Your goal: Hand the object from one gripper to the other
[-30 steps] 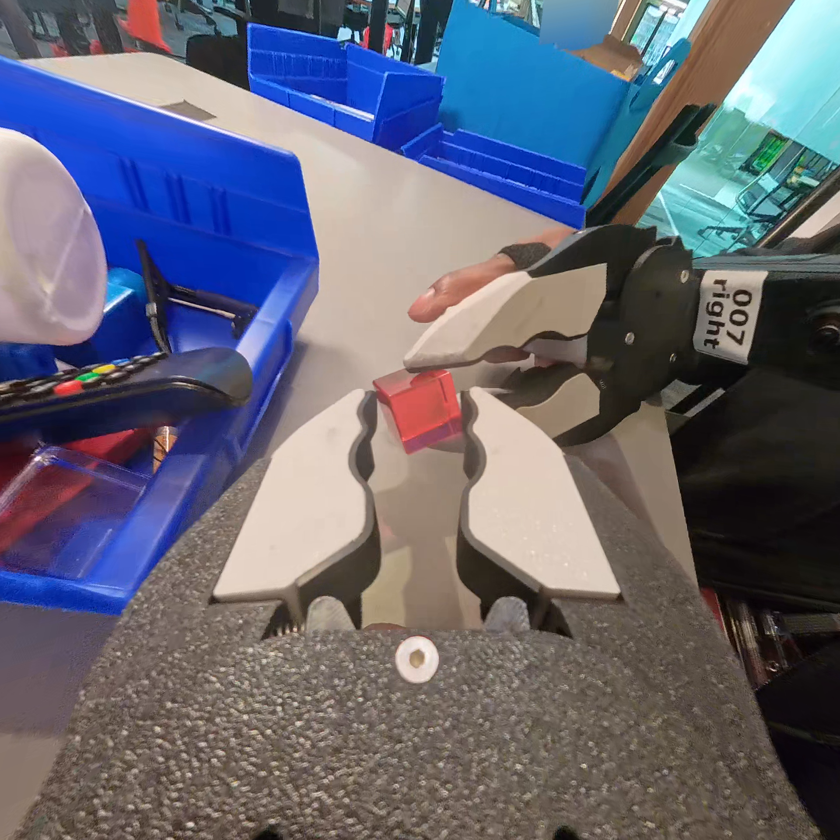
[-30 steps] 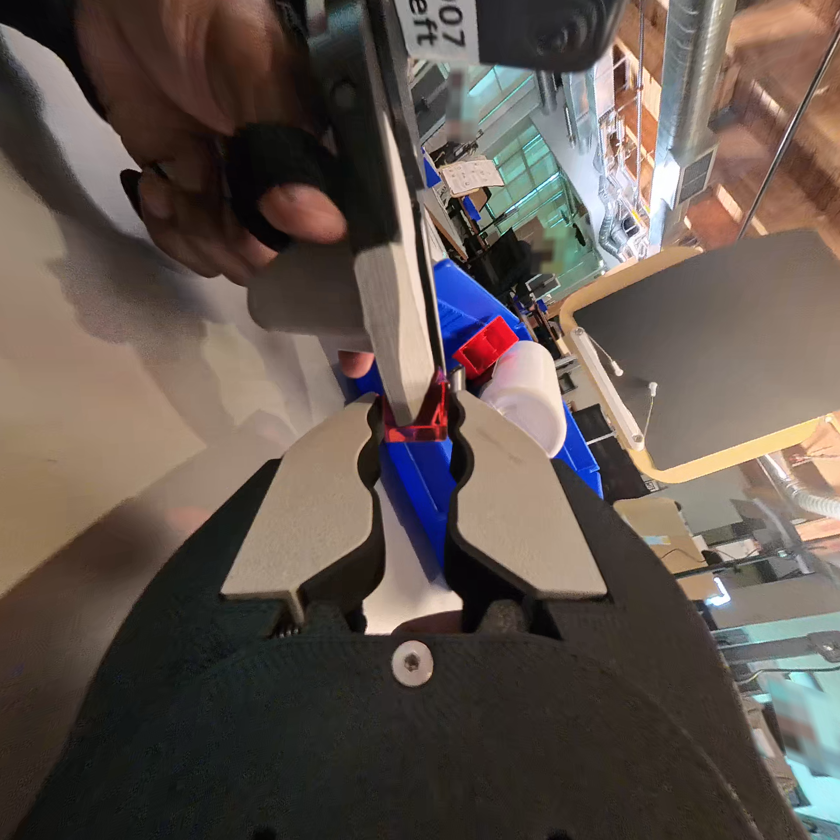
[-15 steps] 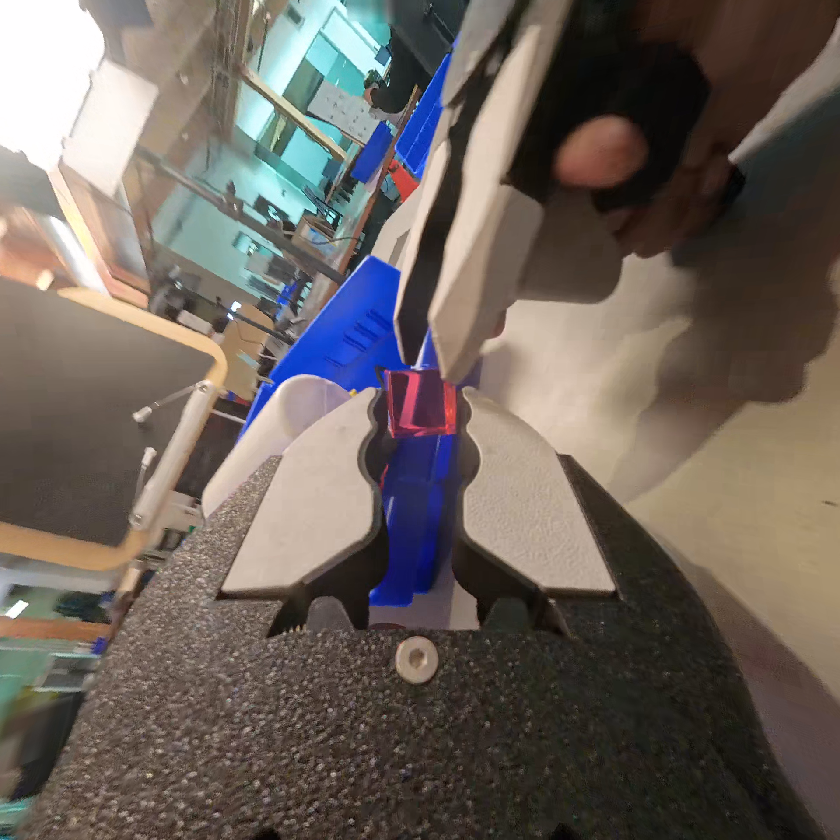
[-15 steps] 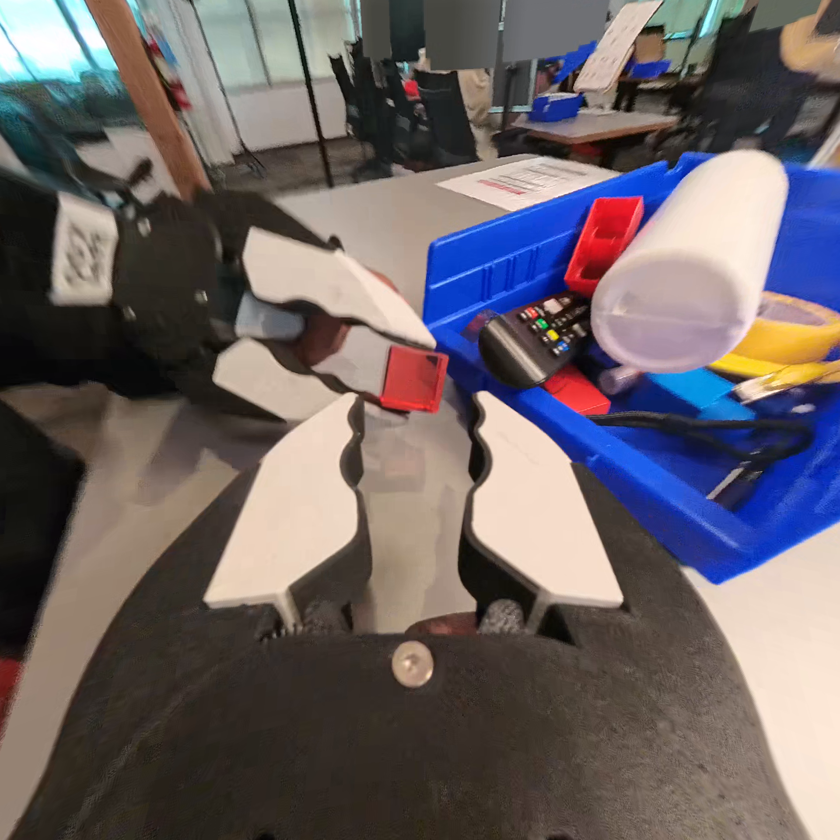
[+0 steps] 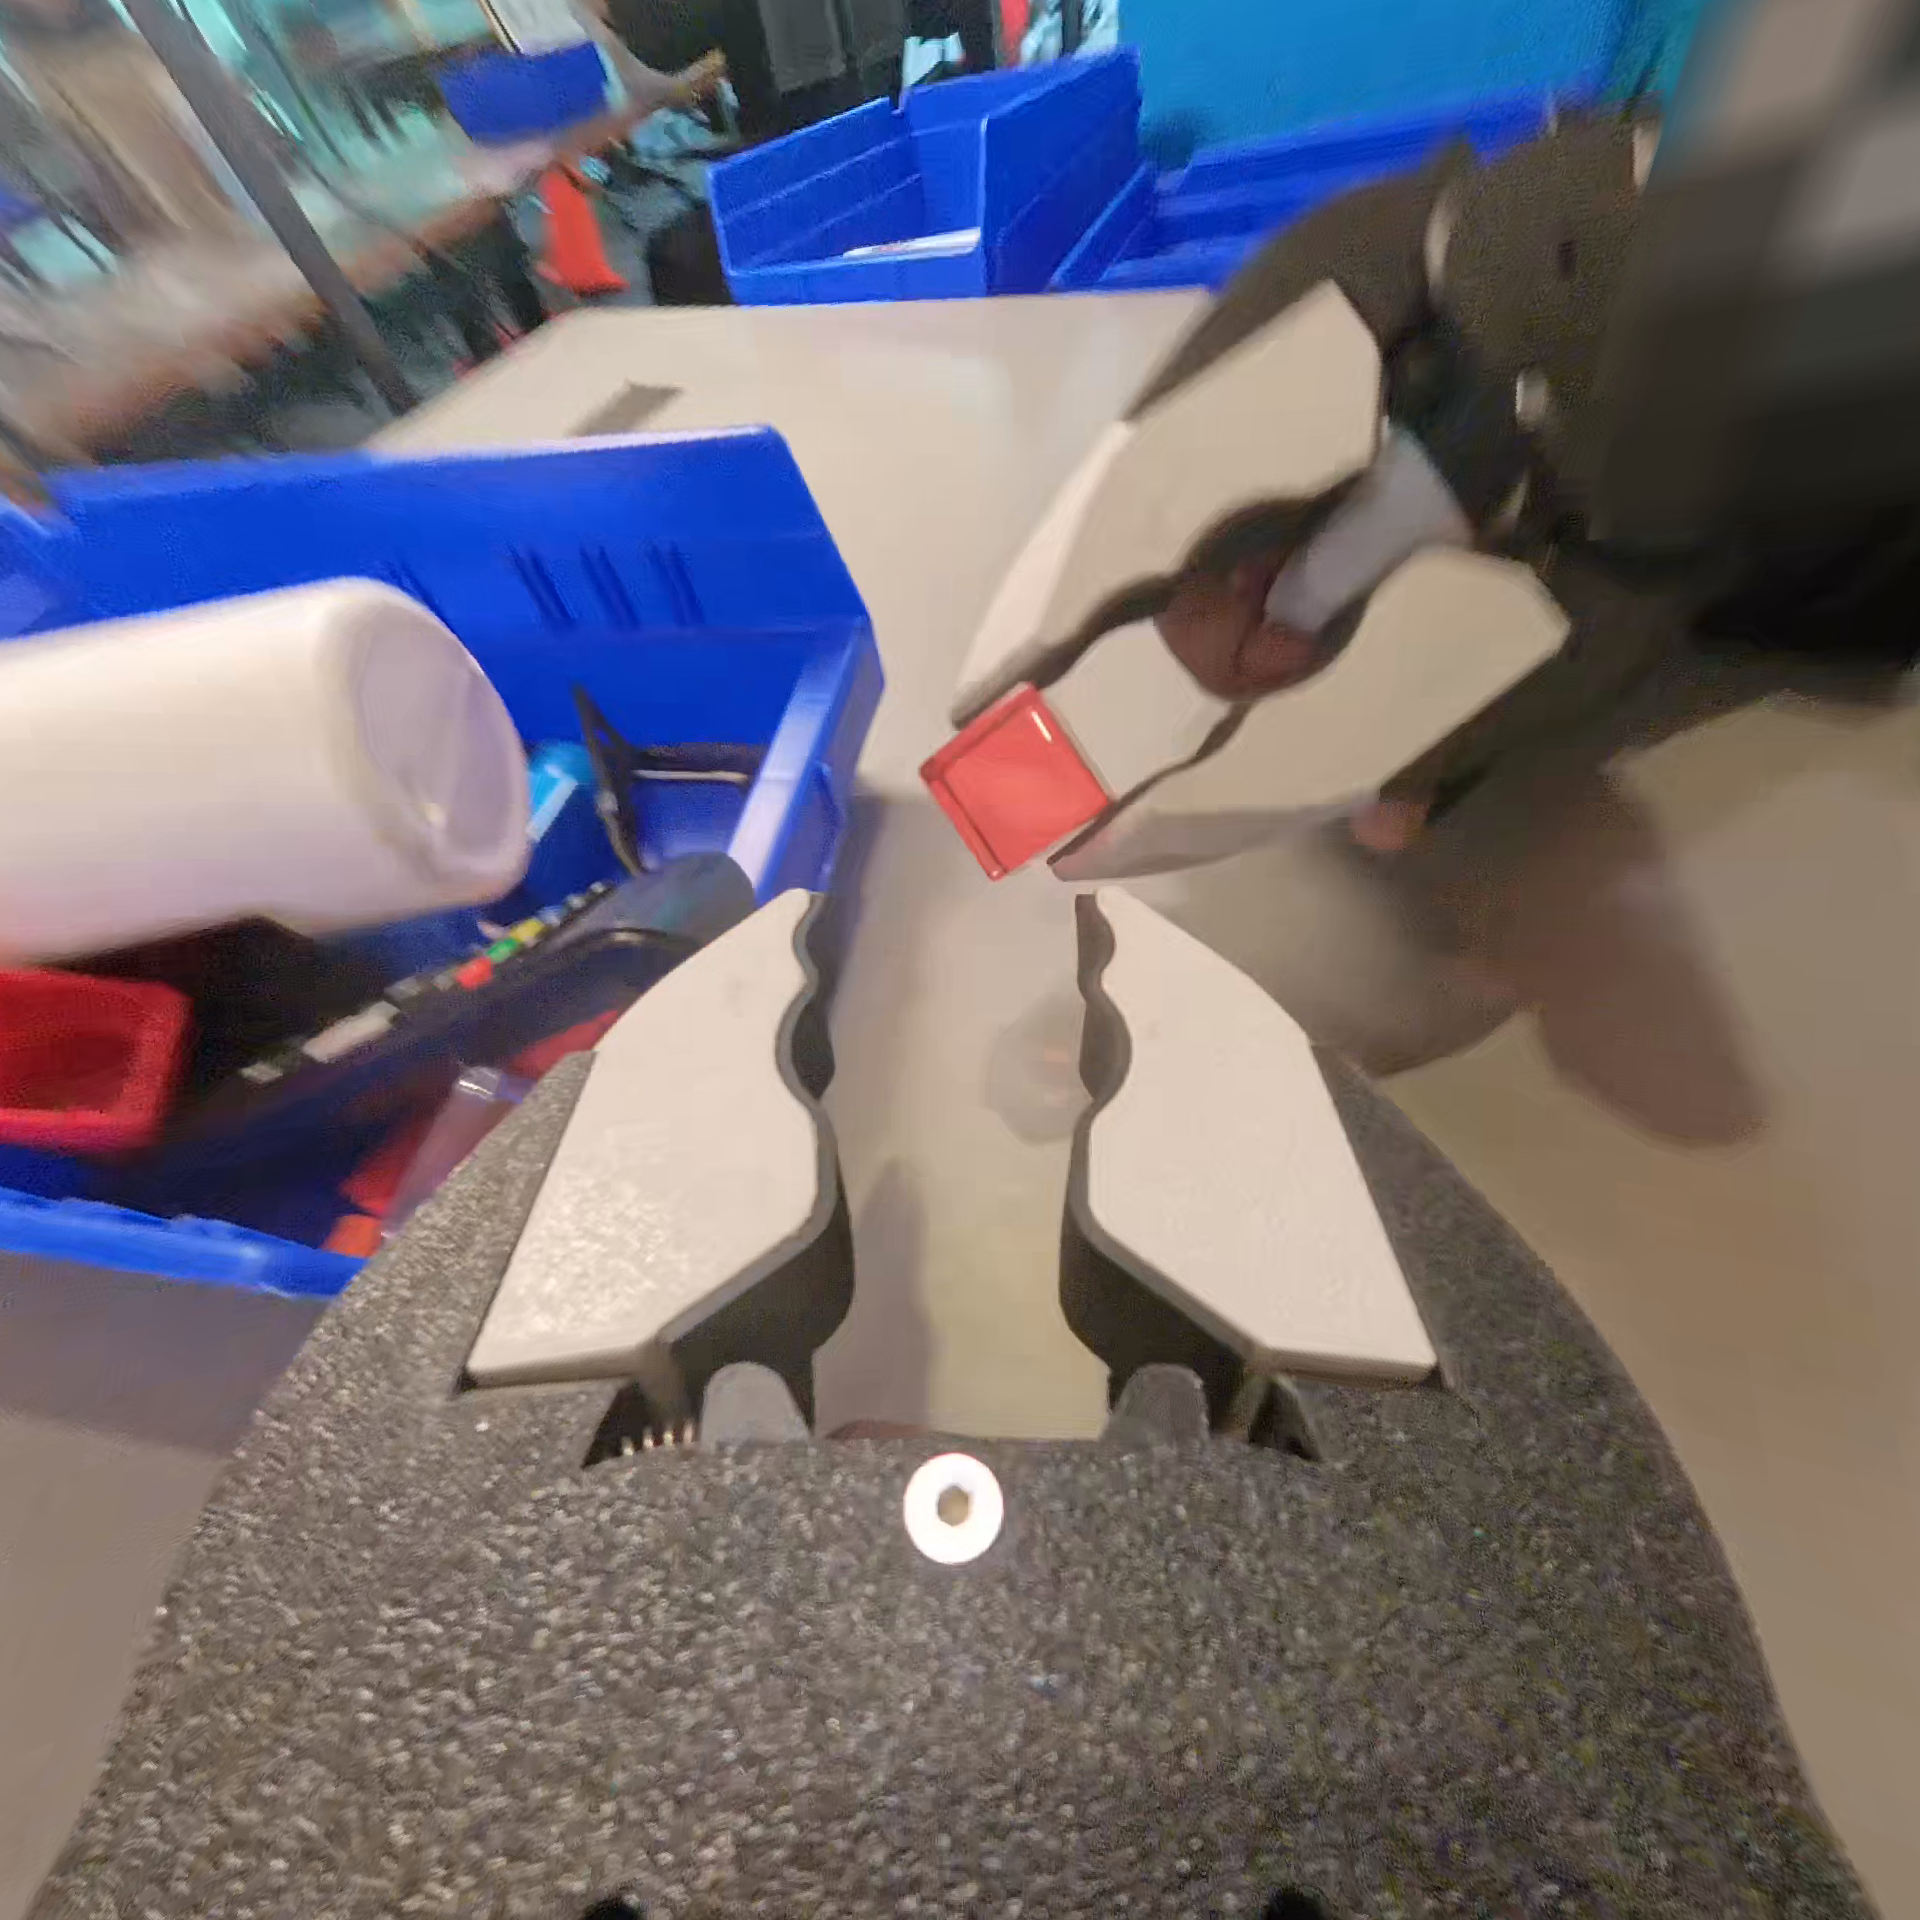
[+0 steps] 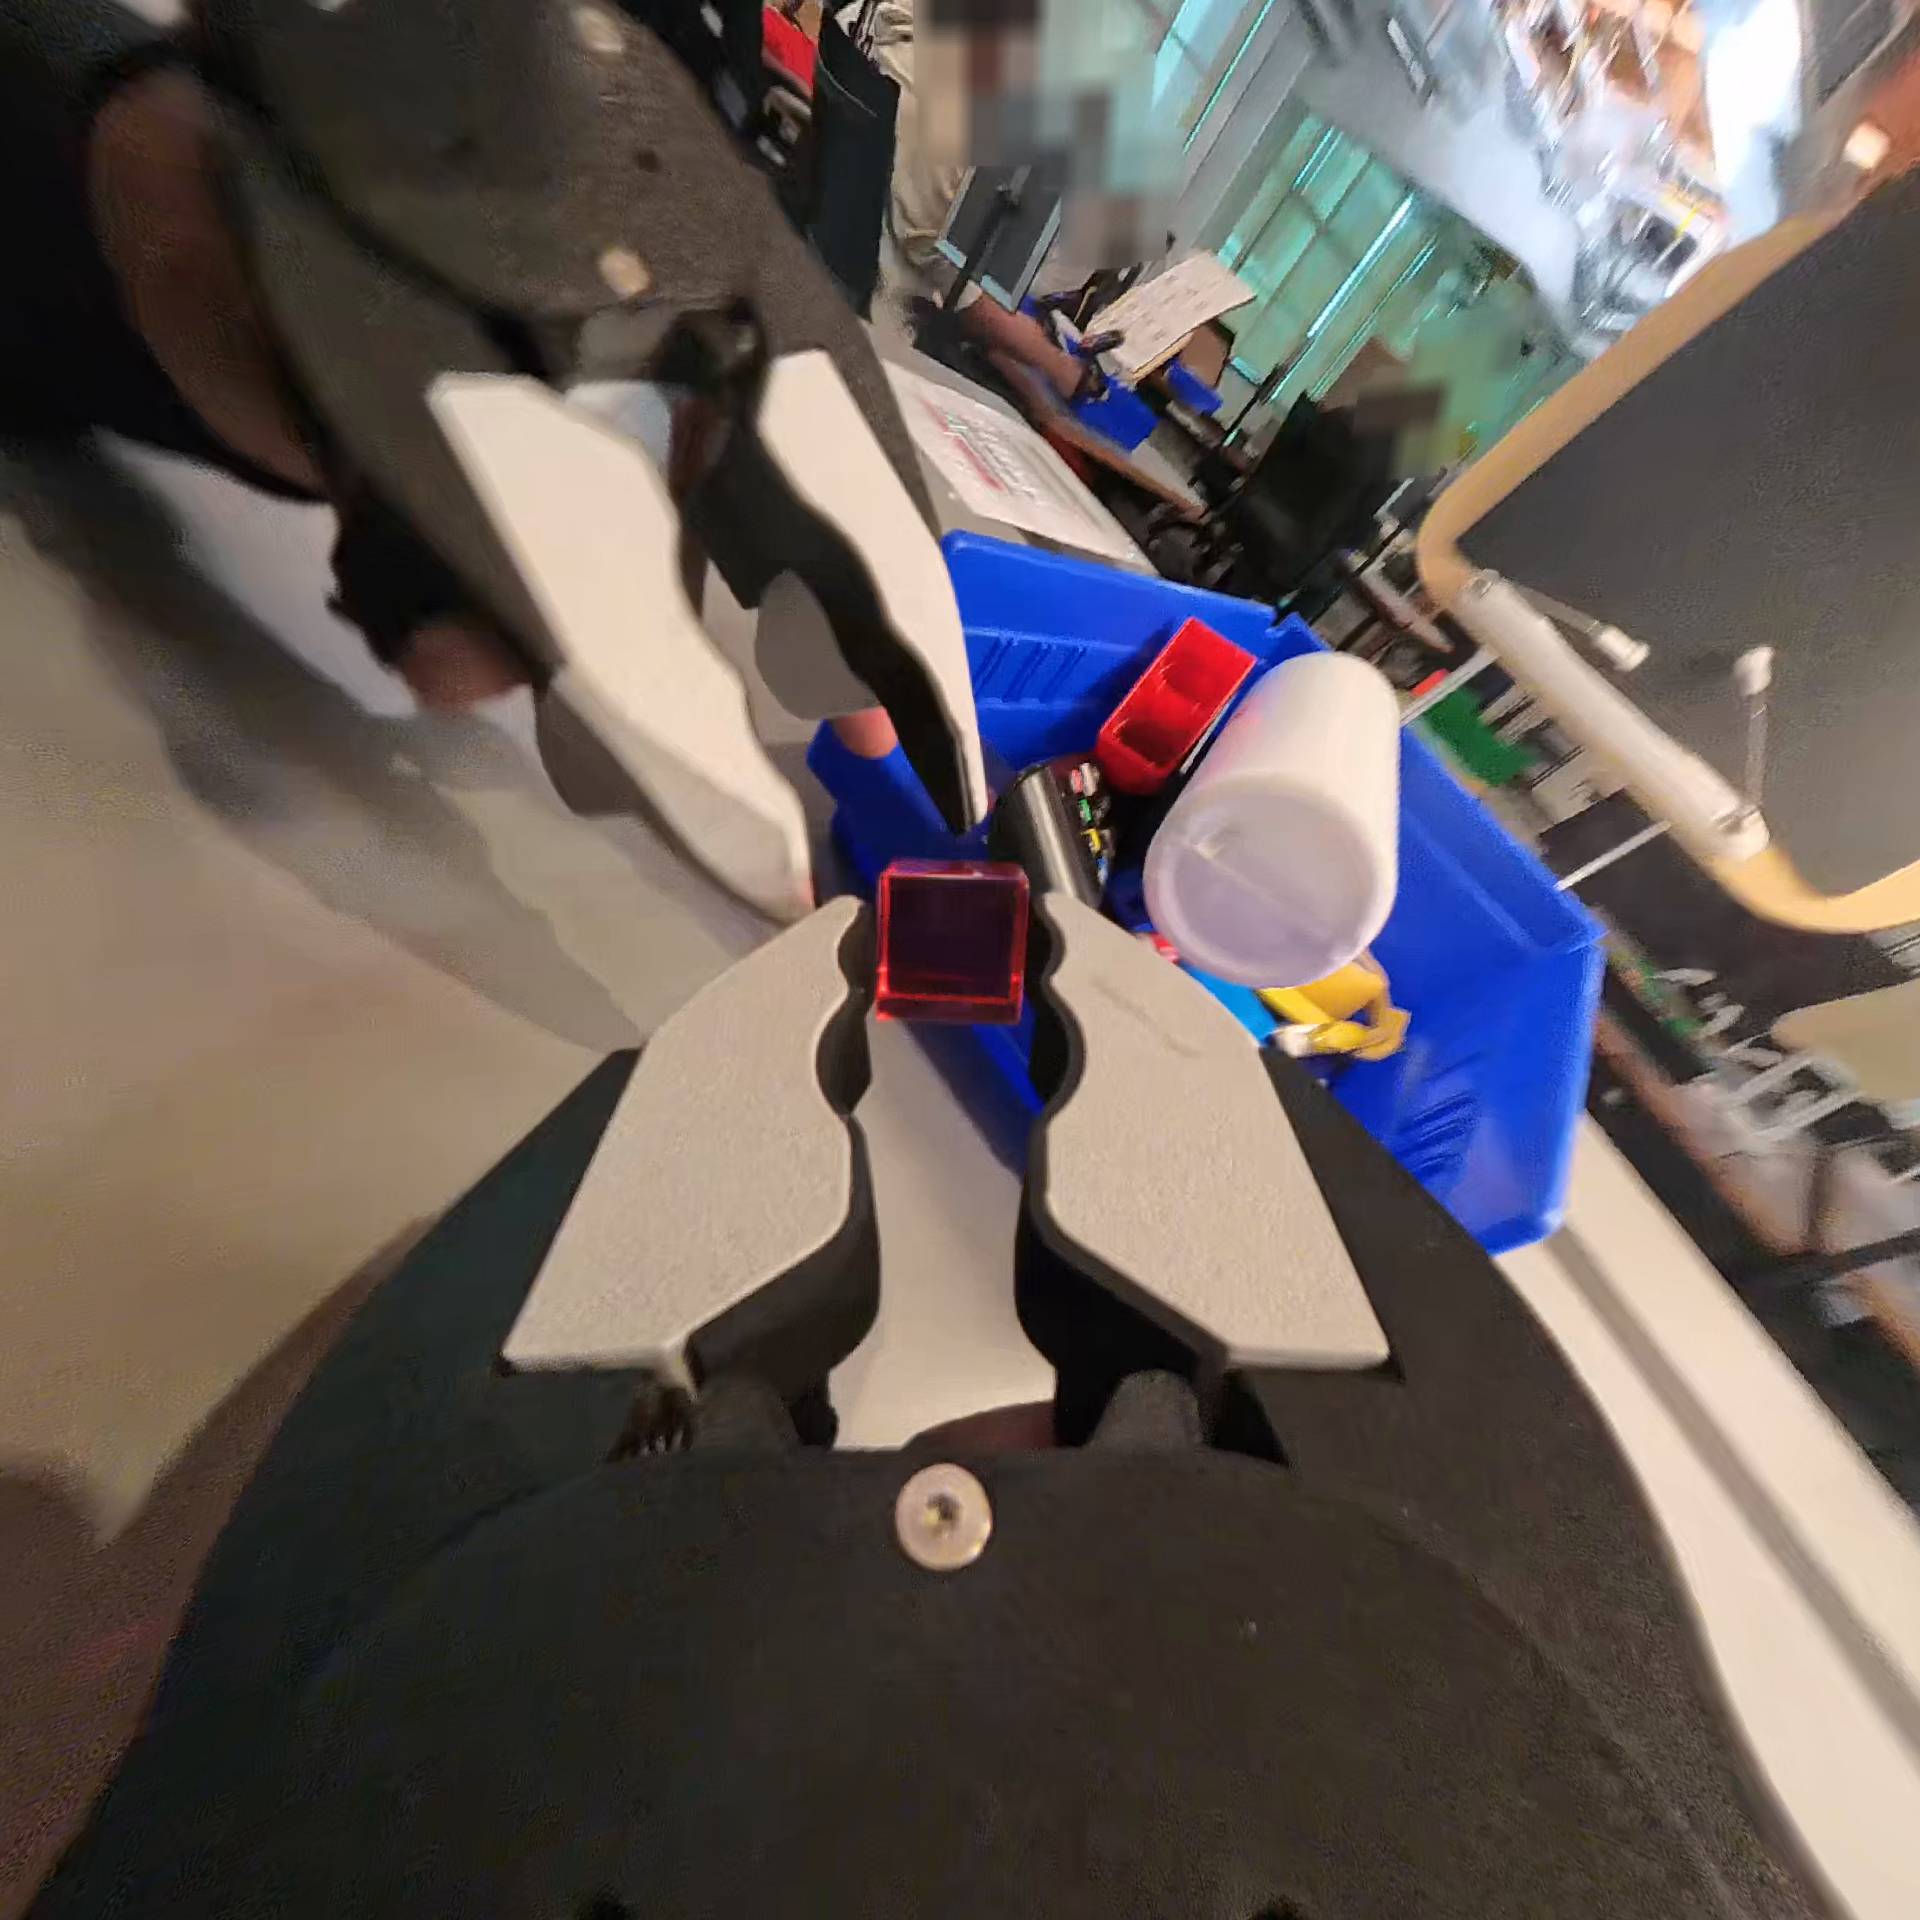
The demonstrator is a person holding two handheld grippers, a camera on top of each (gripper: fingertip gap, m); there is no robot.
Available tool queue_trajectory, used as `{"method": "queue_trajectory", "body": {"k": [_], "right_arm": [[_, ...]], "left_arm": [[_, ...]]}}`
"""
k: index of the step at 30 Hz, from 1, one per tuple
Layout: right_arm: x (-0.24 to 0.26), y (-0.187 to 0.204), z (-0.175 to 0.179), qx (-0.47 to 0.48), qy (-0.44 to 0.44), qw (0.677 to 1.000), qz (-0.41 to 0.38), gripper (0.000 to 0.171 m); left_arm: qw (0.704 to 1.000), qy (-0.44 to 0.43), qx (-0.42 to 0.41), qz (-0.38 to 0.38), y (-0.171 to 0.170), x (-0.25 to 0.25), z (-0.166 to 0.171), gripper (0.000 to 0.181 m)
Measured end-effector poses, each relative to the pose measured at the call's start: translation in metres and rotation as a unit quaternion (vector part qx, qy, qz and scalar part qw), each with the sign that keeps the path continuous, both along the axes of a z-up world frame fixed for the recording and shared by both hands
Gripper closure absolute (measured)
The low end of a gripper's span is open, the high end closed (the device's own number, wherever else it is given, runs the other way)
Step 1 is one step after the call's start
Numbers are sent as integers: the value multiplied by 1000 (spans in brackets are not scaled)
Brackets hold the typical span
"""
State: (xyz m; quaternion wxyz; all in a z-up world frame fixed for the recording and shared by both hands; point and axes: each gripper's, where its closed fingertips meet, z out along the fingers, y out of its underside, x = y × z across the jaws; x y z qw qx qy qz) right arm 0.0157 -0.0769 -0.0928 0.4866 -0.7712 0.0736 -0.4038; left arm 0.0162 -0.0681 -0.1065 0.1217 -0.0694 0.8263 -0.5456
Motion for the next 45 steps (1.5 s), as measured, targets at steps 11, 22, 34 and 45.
{"method": "queue_trajectory", "body": {"k": [11,22,34,45], "right_arm": [[-11,15,-5,-92,-127,988,1,144],[-5,7,-6,10,11,1000,27,141],[-9,16,-13,192,355,911,82,125],[9,-5,-9,45,102,994,-4,143]], "left_arm": [[973,213,-79,-31,-15,-22,2,134],[990,-117,6,77,3,12,6,153],[923,-370,96,47,-13,-6,0,153],[1000,-8,-10,19,-7,0,-2,129]]}}
